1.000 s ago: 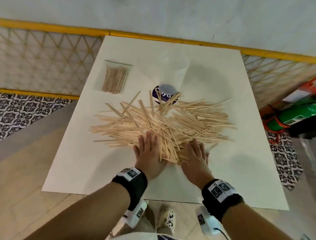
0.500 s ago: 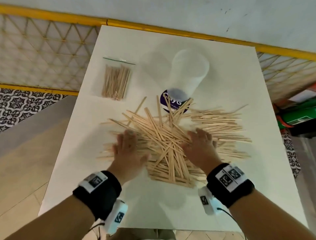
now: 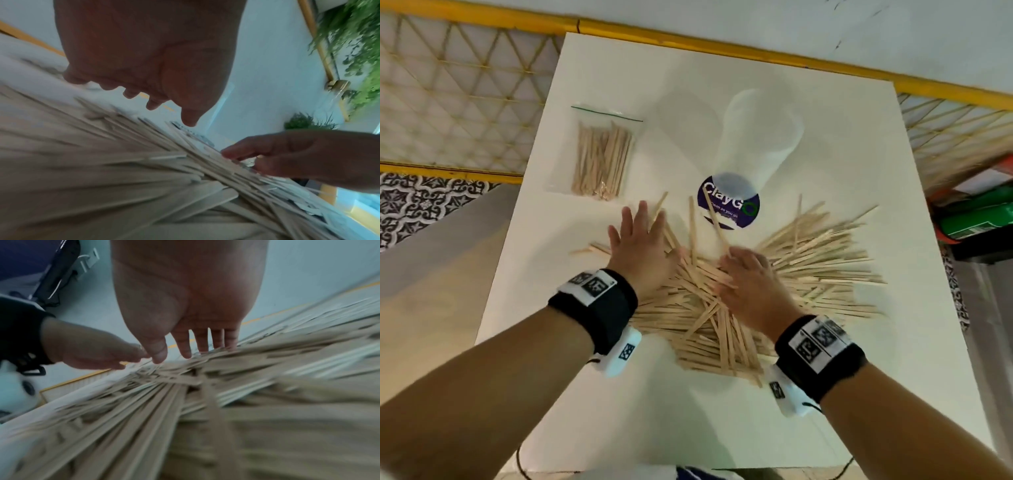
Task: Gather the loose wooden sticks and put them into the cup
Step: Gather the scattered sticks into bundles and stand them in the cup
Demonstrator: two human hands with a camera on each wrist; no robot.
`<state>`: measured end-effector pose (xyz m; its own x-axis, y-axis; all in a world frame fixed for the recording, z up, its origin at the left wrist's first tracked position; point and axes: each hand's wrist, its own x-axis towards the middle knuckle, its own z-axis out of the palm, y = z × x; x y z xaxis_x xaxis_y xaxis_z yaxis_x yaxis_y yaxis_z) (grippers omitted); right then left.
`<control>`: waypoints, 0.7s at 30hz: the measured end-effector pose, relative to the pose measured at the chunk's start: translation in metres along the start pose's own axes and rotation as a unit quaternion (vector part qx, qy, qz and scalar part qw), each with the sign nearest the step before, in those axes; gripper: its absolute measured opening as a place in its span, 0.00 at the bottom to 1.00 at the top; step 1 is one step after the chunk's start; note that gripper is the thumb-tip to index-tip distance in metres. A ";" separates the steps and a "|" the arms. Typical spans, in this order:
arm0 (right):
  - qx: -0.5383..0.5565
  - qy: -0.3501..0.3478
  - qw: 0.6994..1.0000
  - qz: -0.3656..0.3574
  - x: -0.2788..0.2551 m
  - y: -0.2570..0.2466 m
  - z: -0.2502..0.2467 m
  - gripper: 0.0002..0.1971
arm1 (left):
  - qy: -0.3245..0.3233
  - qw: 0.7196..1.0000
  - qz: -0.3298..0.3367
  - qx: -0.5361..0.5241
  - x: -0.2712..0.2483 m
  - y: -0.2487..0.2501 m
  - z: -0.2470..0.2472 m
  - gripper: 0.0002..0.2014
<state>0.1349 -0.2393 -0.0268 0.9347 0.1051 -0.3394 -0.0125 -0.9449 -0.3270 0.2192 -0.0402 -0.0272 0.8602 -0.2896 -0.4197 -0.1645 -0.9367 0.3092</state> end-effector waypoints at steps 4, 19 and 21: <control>-0.001 0.103 0.991 0.080 0.016 0.055 -0.032 0.27 | -0.023 0.999 0.020 0.040 0.024 0.027 0.014 0.37; 0.104 0.126 0.930 0.329 0.026 0.182 -0.071 0.34 | 0.076 0.989 -0.127 -0.031 -0.017 -0.005 0.007 0.37; 0.151 0.102 0.897 0.404 0.041 0.203 -0.075 0.37 | 0.055 0.972 -0.214 -0.074 -0.017 -0.021 0.006 0.38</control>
<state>0.1975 -0.4500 -0.0408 0.6231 -0.6635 -0.4141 -0.7810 -0.5574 -0.2819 0.2056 -0.0164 -0.0318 0.8823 0.1514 -0.4458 0.2848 -0.9256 0.2494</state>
